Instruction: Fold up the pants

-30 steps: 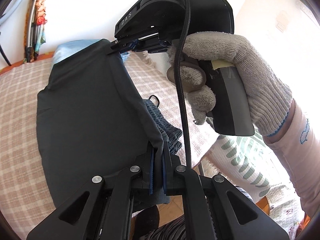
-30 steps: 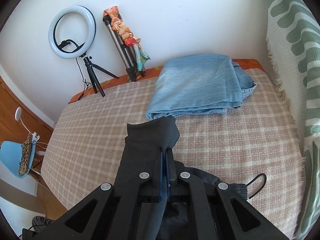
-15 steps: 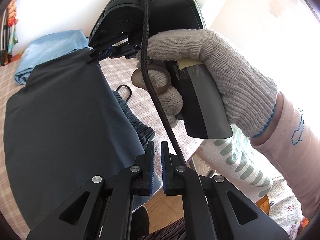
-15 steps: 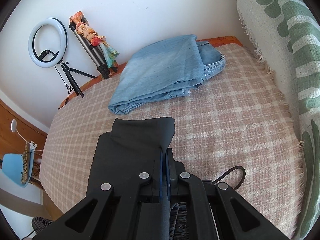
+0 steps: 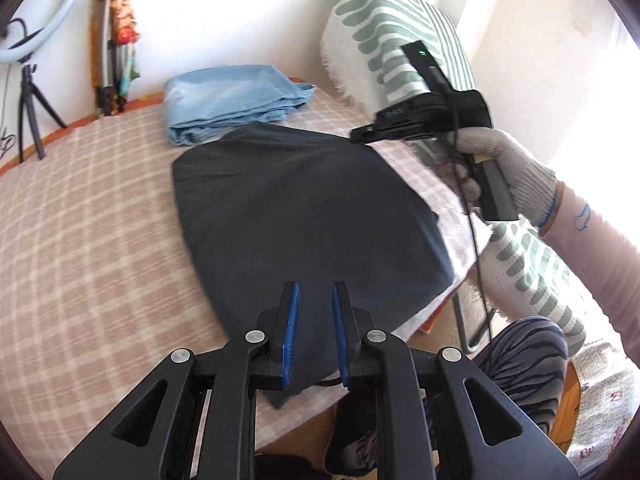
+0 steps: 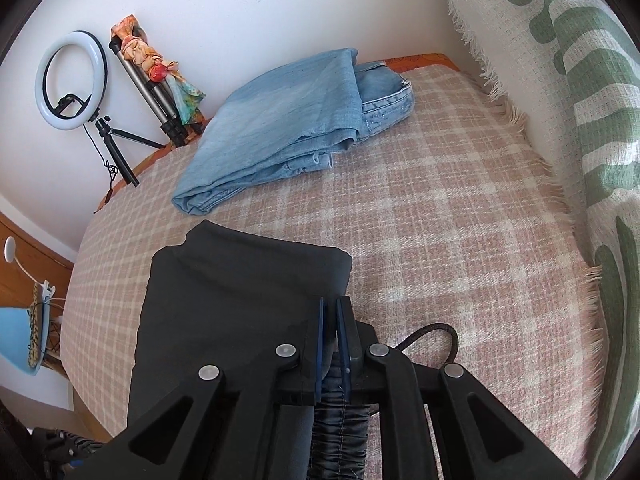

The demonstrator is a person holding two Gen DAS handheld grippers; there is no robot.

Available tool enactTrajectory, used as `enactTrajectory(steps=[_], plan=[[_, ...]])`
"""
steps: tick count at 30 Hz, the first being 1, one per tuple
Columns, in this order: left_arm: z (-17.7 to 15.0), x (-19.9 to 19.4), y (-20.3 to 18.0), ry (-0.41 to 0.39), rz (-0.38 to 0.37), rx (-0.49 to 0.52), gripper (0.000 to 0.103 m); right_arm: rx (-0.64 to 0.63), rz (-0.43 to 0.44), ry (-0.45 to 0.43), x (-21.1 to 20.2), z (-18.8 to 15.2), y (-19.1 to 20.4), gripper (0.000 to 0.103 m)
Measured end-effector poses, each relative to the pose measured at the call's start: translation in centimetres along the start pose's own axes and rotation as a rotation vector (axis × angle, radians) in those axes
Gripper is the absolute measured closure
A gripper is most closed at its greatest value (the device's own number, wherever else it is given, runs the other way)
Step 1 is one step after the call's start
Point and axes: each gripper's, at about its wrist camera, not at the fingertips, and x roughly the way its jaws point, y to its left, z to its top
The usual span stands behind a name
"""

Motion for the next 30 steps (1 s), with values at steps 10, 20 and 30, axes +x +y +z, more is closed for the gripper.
enactTrajectory(steps=[10,20,30], plan=[[-2.6,0.6,4.9,0.024,0.088,-0.109,0.088,-0.033,0.011,0.008,-5.4,-7.0,2.1,0.065],[-3.2,4.2,-0.6,0.040,0.003,0.050,0.088,0.046,0.041,0.132,-6.0,-13.7,0.9,0.060],[-4.5,6.0,-3.2,0.073,-0.011,0.106,0.088,-0.010,0.070,0.149,-5.5,-15.3,2.8,0.101]])
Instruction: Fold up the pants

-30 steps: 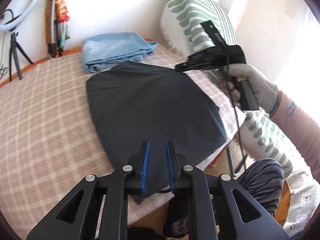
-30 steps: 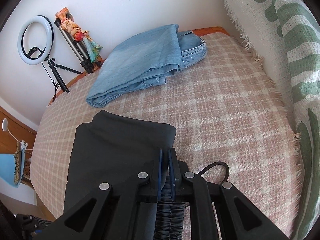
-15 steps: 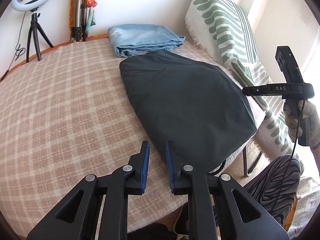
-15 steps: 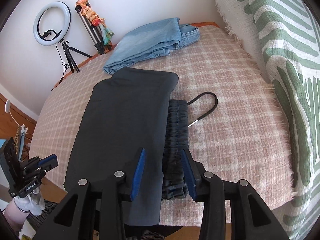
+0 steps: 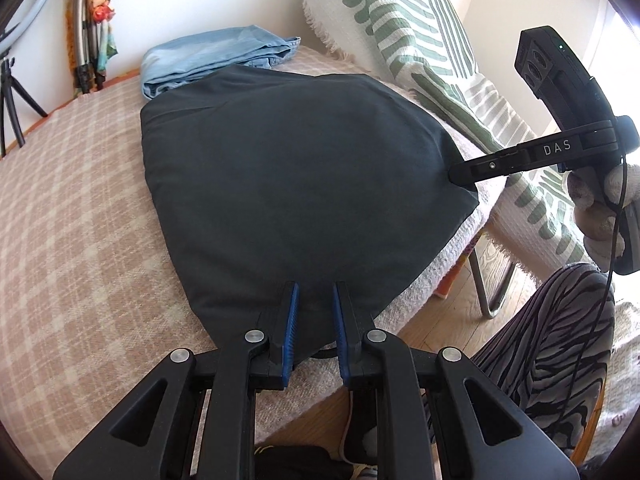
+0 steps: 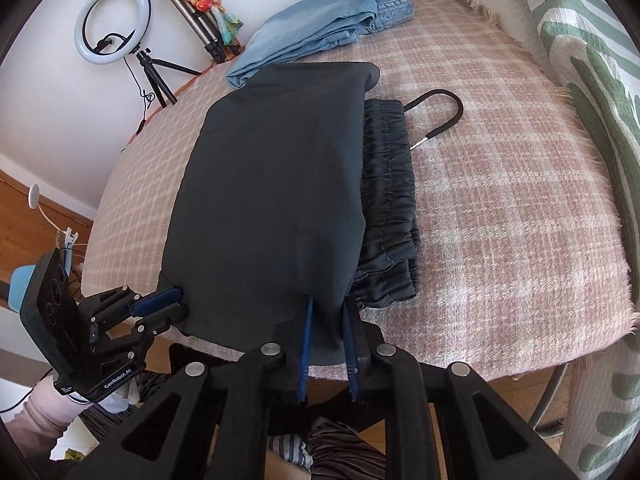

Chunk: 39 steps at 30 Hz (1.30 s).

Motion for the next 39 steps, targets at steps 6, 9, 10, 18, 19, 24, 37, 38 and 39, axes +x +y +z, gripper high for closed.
enactTrajectory(steps=[6,9,10,18,19,24,37,38,39], plan=[[0.6,-1.2,-0.2,-0.002,0.037,0.004,0.088,-0.057,-0.097,0.018,0.0,0.0,0.1,0.103],[0.8,-2.2,-0.1,-0.028,0.070,0.011,0.088,-0.088,-0.129,0.020,-0.1,-0.1,0.6,0.103],[1.0,-2.5,0.0,-0.033,0.077,0.012,0.088,-0.095,-0.133,0.014,-0.3,-0.1,0.9,0.102],[2.0,-4.5,1.2,-0.095,0.135,0.004,0.088,-0.116,-0.187,-0.136,-4.5,0.7,1.8,0.077],[2.1,-4.6,1.4,-0.101,0.139,-0.003,0.088,-0.116,-0.184,-0.164,-5.2,0.9,1.9,0.065],[3.0,-4.7,3.5,-0.118,0.139,-0.075,0.077,-0.132,-0.194,-0.270,-7.1,2.3,1.6,0.055],[4.8,-1.6,9.4,-0.066,0.032,-0.328,0.059,0.042,-0.010,-0.242,-2.2,8.6,-2.6,0.017],[4.9,-1.1,9.8,-0.056,0.025,-0.344,0.059,0.054,0.016,-0.207,-1.2,9.1,-2.9,0.017],[5.0,-0.6,10.2,-0.043,0.013,-0.360,0.059,0.066,0.037,-0.173,-0.2,9.5,-3.3,0.017]])
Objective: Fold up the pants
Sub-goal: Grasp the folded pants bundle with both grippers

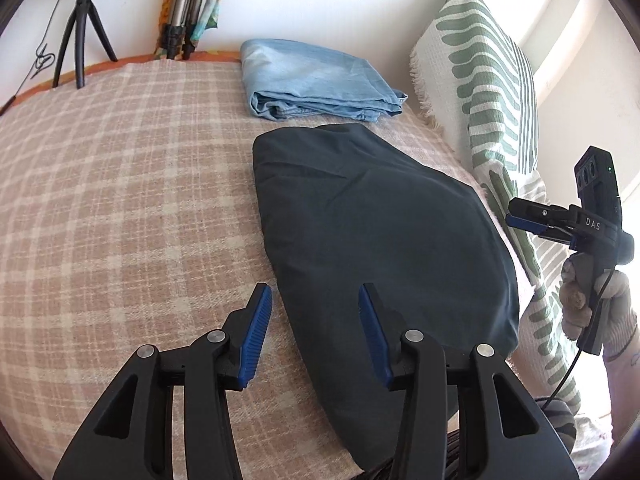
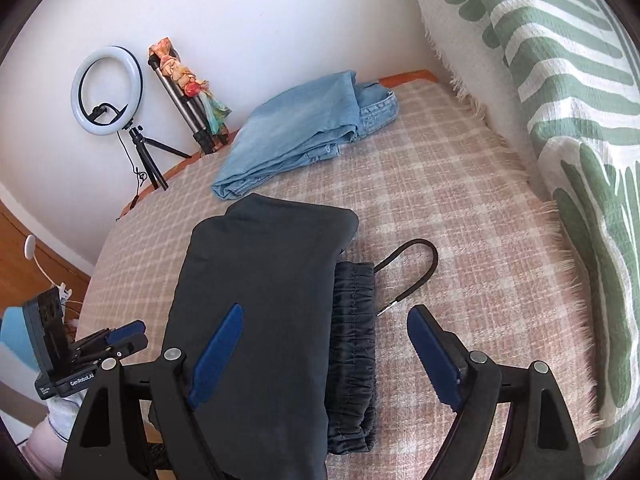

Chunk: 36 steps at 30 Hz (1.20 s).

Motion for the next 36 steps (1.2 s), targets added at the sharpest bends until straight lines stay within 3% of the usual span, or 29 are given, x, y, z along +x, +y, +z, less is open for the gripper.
enactTrajectory(steps=[6,21,24,30,32,36], plan=[[1.1,3.3,2.1,0.065,-0.043,-0.122,0.059,0.030,0.034,0.117,4.5,0.4,-1.8,0.017],[3.0,5.8,1.9,0.088,-0.091,-0.071,0.059,0.011,0.199,0.144,6.3,0.3,-4.5,0.014],[3.2,5.9,1.8,0.086,-0.100,-0.056,0.059,0.015,0.273,0.157,6.5,0.0,-4.9,0.026],[3.1,6.2,0.9,0.079,-0.091,0.020,0.059,-0.026,0.326,0.147,6.9,-0.7,-4.4,0.030],[3.2,6.2,1.0,0.078,-0.096,0.002,0.059,-0.008,0.354,0.158,7.2,-0.8,-4.6,0.044],[3.3,6.3,0.8,0.078,-0.088,-0.024,0.059,0.012,0.386,0.165,7.3,-0.9,-4.6,0.055]])
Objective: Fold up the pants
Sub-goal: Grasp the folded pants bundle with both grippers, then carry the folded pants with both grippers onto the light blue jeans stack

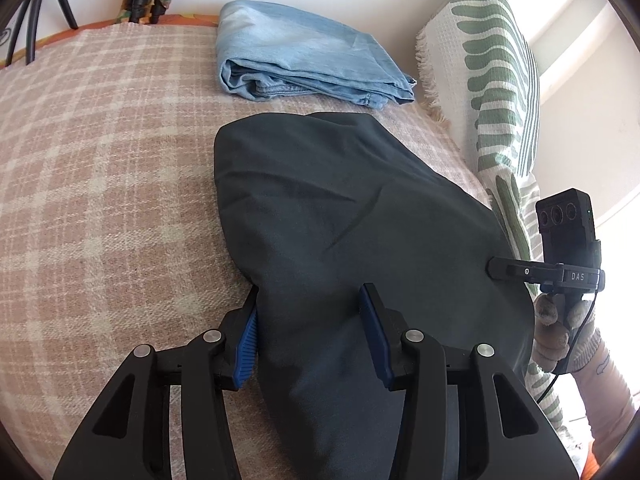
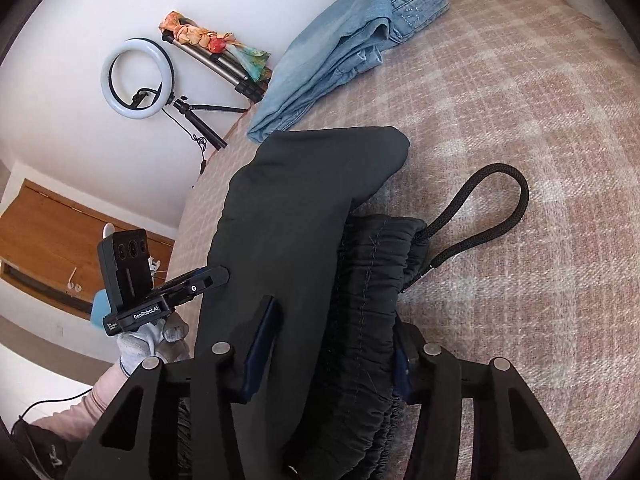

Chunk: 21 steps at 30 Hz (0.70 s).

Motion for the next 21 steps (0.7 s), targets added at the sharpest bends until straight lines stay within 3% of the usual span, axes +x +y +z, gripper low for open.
enactTrajectory(steps=[3,5,6,7,10,14,21], plan=[[0.0,0.3,-0.6,-0.005,0.020,0.021,0.059,-0.013,-0.022,-0.006,0.4,0.1,0.2,0.054],[0.0,0.5,-1.0,-0.010,0.044,0.032,0.060,0.041,0.013,-0.028,1.1,0.1,-0.3,0.047],[0.0,0.5,-1.2,-0.013,0.056,0.041,0.064,0.039,0.014,-0.036,1.3,0.1,-0.2,0.047],[0.0,0.6,-1.3,-0.015,0.064,0.049,0.074,0.017,-0.010,-0.036,1.4,0.1,0.3,0.051],[0.1,0.6,-0.9,-0.018,0.051,0.026,0.085,-0.032,-0.055,-0.032,1.2,-0.1,1.4,0.061],[0.1,0.4,-0.9,-0.029,0.042,0.016,0.090,-0.061,-0.086,-0.054,0.6,-0.3,2.7,0.067],[0.1,-1.1,-1.5,-0.074,0.039,0.011,0.094,-0.101,-0.148,-0.088,0.1,-0.5,4.9,0.068]])
